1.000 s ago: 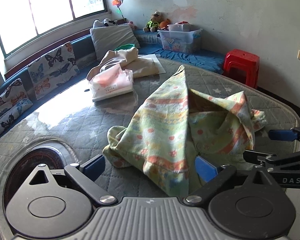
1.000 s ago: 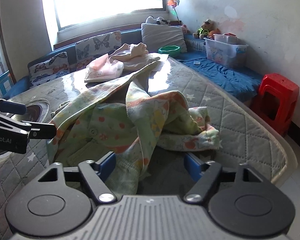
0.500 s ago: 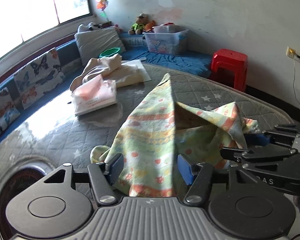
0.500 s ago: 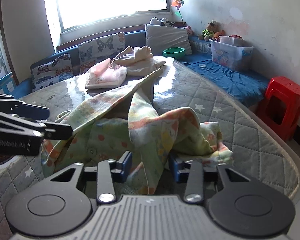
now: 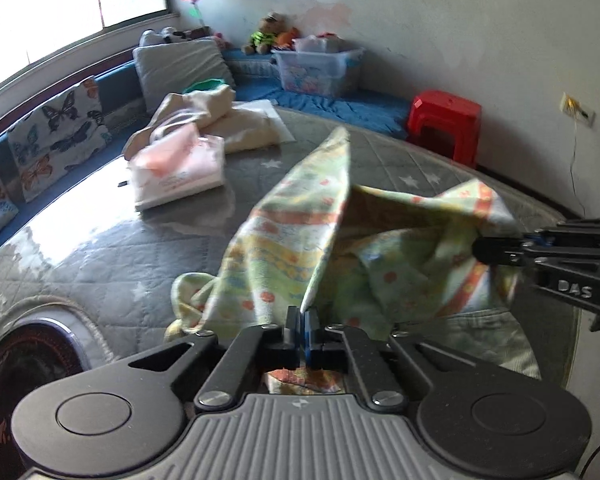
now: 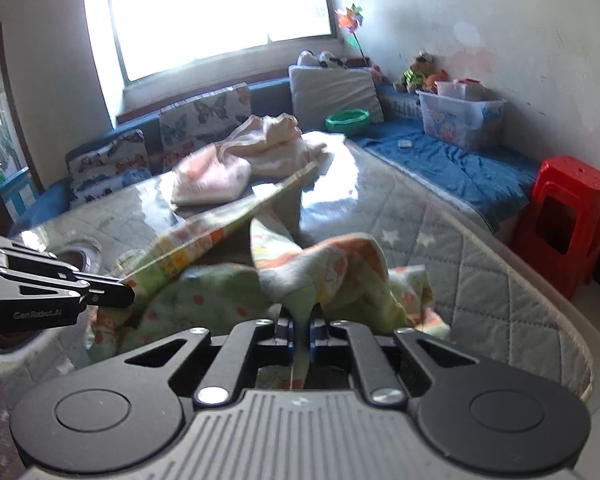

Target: Fold clothes

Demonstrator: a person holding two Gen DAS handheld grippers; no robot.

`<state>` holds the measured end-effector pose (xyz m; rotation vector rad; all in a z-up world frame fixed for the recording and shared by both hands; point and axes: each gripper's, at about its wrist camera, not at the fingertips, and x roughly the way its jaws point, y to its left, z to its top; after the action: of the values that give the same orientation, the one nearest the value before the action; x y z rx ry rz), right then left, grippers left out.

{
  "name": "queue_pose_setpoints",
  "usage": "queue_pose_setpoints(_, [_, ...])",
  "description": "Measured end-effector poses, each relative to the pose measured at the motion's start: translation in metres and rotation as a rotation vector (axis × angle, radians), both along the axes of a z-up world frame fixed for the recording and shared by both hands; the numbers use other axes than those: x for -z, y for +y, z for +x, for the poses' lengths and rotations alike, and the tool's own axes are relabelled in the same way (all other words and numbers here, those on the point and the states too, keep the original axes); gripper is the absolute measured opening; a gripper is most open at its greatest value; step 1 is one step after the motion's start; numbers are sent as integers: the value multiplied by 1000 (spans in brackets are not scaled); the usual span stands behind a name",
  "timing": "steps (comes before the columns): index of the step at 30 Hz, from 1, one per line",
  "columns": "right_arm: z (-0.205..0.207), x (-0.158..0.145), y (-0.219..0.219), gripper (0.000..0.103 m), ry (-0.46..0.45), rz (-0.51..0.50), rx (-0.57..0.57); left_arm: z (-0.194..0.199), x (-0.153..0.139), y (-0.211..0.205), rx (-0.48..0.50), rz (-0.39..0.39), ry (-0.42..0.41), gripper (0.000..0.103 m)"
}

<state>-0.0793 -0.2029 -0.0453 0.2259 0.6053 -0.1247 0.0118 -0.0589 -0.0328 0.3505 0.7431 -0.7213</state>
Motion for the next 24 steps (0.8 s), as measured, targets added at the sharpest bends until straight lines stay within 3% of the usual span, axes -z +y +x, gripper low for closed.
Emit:
queue_pose_setpoints(11, [-16,-61,17,6,-146,3,-103,1,-43,62,-113,-94,-77,1])
queue_pose_setpoints(19, [10,-91,46,6,-213,19,-204,17,-66,120,-280,-111,-122,1])
queue_pose_setpoints(24, [14,-103,70,6,-234,40,-312,1,-77,165,-326,-103,-166,1])
